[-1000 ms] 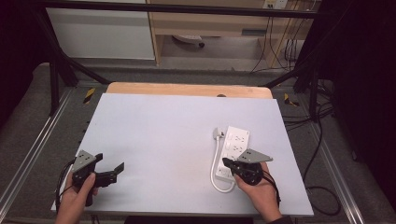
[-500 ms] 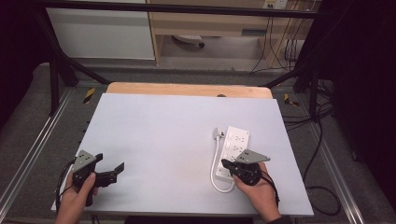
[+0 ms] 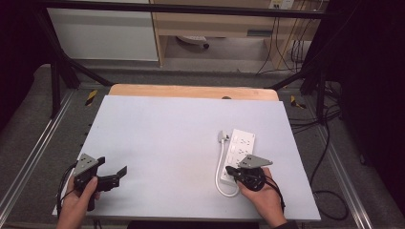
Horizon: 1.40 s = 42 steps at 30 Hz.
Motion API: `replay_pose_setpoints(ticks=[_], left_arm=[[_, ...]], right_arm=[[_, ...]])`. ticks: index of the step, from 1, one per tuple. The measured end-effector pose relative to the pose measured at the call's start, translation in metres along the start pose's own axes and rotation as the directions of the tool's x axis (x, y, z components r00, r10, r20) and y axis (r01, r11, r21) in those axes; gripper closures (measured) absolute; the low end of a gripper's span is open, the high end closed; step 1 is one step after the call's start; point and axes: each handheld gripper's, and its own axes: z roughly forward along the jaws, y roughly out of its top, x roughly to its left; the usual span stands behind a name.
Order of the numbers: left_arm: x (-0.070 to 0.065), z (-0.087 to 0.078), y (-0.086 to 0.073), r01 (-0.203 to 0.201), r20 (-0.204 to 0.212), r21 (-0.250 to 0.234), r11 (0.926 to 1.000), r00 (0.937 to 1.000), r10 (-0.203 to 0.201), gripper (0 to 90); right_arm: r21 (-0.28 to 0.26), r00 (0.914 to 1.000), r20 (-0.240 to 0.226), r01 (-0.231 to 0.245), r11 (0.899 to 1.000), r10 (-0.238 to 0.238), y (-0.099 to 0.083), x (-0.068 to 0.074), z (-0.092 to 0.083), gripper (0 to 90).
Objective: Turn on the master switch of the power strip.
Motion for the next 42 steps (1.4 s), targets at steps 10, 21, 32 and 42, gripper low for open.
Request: replay_pose_setpoints(ticks=[10,21,32,42], left_arm=[[-0.0001,-0.0002,0.0000,0.001,0.001,-0.002,1.0000,1.0000,-0.001,6.7],[-0.0001,-0.0001,0.0000,0.001,0.000,-0.001,1.0000,1.0000,-0.001,6.8],[-0.0002,-0.0001,0.0000,-0.001,-0.001,0.000,1.0000,1.0000,0.001,6.8],[-0.0002,0.0000,0.0000,-0.002,-0.002,0.001,1.0000,1.0000,0.002,6.8]], right_arm=[[0.035,1.0000,-0.002,-0.005,0.999,0.005,-0.0038,0.0011,-0.0002,90.0],[0.037,0.9999,-0.004,-0.011,0.999,0.011,-0.0038,0.0011,0.0000,90.0],[0.042,1.0000,-0.001,-0.004,0.999,0.004,-0.0034,0.0012,0.0004,90.0],[0.043,0.9999,-0.005,-0.009,0.999,0.009,-0.0033,0.0010,0.0008,90.0]])
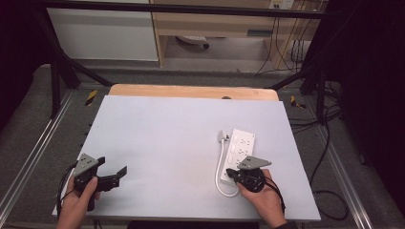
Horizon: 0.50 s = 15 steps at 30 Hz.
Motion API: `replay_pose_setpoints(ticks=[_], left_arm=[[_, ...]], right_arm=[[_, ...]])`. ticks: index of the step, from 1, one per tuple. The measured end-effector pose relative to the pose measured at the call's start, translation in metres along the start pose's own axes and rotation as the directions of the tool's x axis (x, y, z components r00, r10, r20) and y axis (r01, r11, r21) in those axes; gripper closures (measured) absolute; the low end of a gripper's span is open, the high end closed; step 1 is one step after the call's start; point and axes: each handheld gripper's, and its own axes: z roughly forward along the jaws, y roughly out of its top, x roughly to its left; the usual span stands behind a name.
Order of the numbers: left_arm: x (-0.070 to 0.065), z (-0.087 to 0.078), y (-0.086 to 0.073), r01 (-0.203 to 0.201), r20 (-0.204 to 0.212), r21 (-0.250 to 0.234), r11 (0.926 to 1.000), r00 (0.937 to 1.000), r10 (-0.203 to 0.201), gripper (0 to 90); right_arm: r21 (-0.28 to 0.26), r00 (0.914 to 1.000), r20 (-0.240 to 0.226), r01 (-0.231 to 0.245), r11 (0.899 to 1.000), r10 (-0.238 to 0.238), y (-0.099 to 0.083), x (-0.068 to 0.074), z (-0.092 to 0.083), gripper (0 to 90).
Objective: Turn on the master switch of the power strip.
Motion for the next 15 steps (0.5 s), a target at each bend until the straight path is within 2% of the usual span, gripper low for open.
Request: replay_pose_setpoints(ticks=[15], left_arm=[[-0.0002,0.0001,-0.0001,-0.002,-0.001,0.002,1.0000,1.0000,0.002,6.8]], right_arm=[[0.007,1.0000,-0.002,-0.008,1.000,0.008,0.0000,0.0003,0.0004,90.0]])
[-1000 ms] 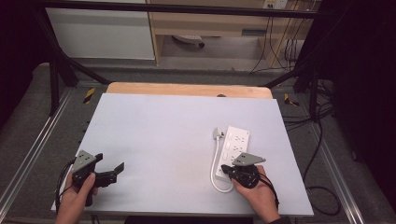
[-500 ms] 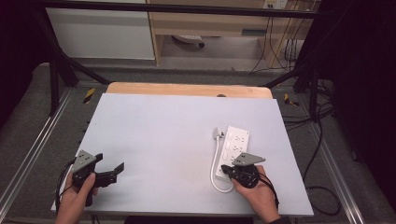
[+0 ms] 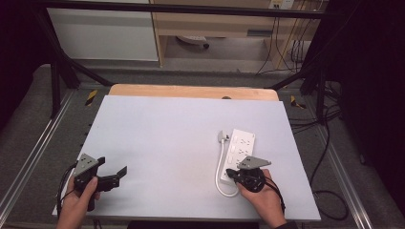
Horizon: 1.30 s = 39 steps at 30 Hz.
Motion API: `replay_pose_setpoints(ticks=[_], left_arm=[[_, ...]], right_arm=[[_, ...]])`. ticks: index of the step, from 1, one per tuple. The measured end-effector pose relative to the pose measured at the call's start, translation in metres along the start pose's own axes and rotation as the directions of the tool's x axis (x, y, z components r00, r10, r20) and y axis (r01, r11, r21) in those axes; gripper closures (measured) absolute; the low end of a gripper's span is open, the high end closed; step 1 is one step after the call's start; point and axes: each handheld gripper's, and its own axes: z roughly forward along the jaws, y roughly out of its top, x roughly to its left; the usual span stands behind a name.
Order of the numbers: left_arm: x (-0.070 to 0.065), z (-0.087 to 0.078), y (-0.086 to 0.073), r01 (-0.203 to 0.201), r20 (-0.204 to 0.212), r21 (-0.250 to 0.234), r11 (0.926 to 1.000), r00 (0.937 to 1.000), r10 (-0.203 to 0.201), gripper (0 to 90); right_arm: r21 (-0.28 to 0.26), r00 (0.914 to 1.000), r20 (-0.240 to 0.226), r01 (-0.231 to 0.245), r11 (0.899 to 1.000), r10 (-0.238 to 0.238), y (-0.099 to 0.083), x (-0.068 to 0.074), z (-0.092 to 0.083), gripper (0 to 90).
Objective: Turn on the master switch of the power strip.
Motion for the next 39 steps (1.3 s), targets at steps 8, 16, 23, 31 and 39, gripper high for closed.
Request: replay_pose_setpoints(ticks=[8,16,23,31,39], left_arm=[[0.0000,0.0001,0.0000,-0.001,0.001,0.000,1.0000,1.0000,0.001,6.9],[-0.0001,0.0002,-0.0001,0.000,0.001,0.001,1.0000,1.0000,0.000,6.9],[-0.0001,0.0003,-0.0002,0.001,0.000,0.002,1.0000,1.0000,-0.001,6.9],[-0.0002,0.0004,-0.0003,0.002,0.000,0.003,1.0000,1.0000,-0.002,6.9],[-0.0003,0.0004,-0.0003,0.002,0.000,0.003,1.0000,1.0000,-0.002,6.9]], right_arm=[[0.003,1.0000,0.004,0.004,1.000,-0.004,0.0001,0.0004,0.0002,90.0],[0.006,1.0000,0.007,0.006,1.000,-0.006,0.0003,0.0007,0.0004,90.0],[0.008,1.0000,0.005,0.003,1.000,-0.003,0.0004,0.0003,0.0005,90.0],[0.009,1.0000,0.005,0.004,1.000,-0.004,0.0004,0.0005,0.0006,90.0],[0.013,0.9999,0.012,0.009,1.000,-0.009,0.0007,0.0013,0.0009,90.0]])
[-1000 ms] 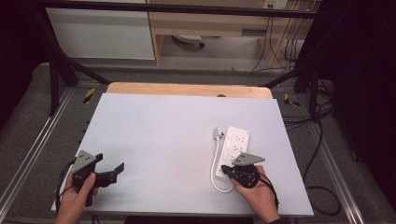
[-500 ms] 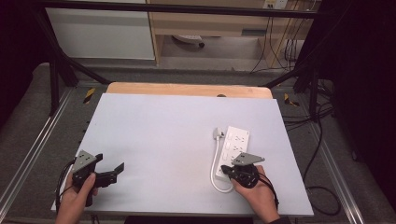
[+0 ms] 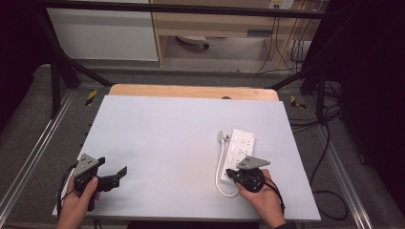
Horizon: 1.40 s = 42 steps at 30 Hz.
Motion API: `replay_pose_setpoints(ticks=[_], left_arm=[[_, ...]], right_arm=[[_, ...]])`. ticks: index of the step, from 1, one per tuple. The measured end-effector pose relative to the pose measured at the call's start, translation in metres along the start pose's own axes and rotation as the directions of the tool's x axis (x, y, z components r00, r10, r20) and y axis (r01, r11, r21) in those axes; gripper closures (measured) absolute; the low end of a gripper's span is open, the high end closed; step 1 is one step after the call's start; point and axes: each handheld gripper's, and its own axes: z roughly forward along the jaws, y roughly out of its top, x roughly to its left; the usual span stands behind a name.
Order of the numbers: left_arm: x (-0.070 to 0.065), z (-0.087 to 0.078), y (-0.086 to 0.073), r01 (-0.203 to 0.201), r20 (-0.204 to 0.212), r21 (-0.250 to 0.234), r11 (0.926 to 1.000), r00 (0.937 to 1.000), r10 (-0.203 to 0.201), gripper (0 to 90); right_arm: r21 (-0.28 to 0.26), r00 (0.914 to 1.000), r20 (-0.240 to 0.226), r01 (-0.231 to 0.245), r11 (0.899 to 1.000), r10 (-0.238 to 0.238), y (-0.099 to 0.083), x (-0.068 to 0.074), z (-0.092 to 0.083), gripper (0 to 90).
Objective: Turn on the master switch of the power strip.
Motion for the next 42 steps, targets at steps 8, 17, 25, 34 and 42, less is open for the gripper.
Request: replay_pose_setpoints(ticks=[8,17,25,34,42], left_arm=[[-0.0001,0.0002,-0.0003,0.000,-0.004,0.004,1.0000,1.0000,0.000,6.9],[0.0001,0.0001,-0.0002,0.000,-0.005,0.003,1.0000,1.0000,0.000,7.0],[-0.0001,0.0001,-0.0001,-0.001,-0.003,0.002,1.0000,1.0000,0.001,7.0],[0.0003,0.0000,0.0000,0.000,-0.002,0.001,1.0000,1.0000,0.000,7.1],[0.0005,-0.0001,0.0000,0.000,-0.002,0.001,1.0000,1.0000,0.000,7.1]], right_arm=[[0.009,1.0000,0.001,0.006,1.000,-0.006,0.0008,0.0009,0.0000,90.0],[0.014,0.9999,0.004,0.012,1.000,-0.012,0.0010,0.0014,0.0004,90.0],[0.014,0.9999,0.003,0.013,1.000,-0.013,0.0010,0.0012,0.0003,90.0],[0.010,0.9995,0.010,0.031,0.999,-0.031,0.0010,0.0025,0.0003,90.0],[0.003,0.9998,0.004,0.021,1.000,-0.021,0.0012,0.0011,-0.0007,90.0]])
